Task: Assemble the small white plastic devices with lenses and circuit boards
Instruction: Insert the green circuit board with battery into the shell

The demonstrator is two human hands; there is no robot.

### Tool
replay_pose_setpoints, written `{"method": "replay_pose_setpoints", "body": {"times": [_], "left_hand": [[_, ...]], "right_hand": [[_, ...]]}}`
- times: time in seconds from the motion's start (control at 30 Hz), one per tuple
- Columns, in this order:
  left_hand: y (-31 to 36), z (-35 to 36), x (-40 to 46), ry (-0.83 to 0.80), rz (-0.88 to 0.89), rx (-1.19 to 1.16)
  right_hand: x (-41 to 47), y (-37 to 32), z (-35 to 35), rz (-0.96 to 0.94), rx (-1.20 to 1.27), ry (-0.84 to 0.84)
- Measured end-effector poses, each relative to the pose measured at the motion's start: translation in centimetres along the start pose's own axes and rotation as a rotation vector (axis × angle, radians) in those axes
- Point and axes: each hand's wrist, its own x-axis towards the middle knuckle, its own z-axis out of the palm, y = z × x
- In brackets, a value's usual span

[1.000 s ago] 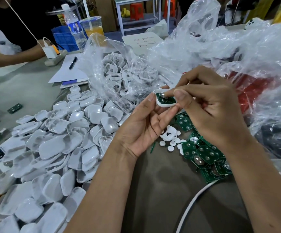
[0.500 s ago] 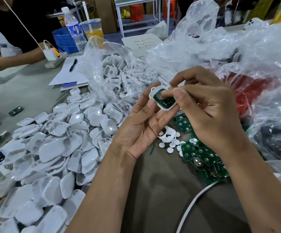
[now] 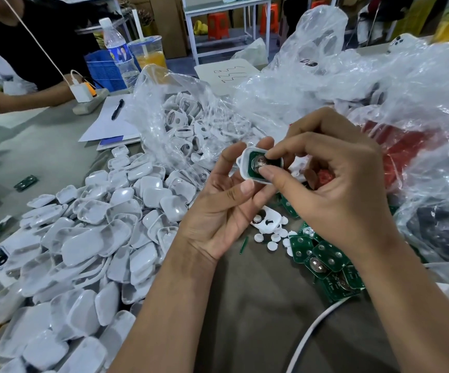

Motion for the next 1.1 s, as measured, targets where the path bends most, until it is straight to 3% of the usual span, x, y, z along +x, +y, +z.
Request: {"method": "replay_pose_setpoints", "body": {"times": [1.1], "left_hand": [[0.12, 0.05, 0.01, 0.003, 0.004, 0.054]], "right_hand": [[0.23, 0.08, 0.09, 0.065, -0.074, -0.159]]}}
